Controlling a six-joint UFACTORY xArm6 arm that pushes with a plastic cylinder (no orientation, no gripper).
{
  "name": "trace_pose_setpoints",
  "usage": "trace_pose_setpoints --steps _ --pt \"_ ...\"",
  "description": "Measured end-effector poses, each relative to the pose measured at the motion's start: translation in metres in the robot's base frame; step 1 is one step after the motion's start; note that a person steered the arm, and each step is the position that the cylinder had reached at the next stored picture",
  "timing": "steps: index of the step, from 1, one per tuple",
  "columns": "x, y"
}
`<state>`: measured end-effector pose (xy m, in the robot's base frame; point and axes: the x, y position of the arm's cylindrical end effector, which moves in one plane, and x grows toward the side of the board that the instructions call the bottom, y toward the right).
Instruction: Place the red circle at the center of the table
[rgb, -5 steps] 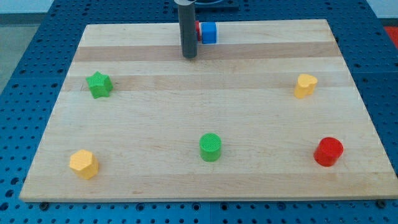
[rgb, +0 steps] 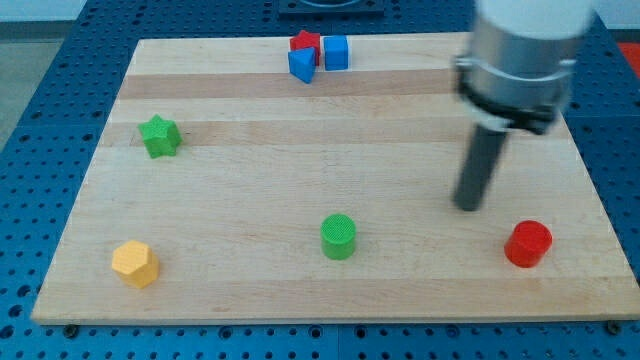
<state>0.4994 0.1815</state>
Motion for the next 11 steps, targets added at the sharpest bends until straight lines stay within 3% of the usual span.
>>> trace_pose_setpoints --steps 1,2,3,4,6,7,9,10,11 --pt "0.001 0.109" --pt "0.028 0.163" --pt "0.076 0.135" --pt "0.08 0.059" --pt "0.005 -0.105" --pt "-0.028 -0.148" --pt "-0.105 -0.196" --pt "-0.122 -0.196" --pt "-0.072 -0.197"
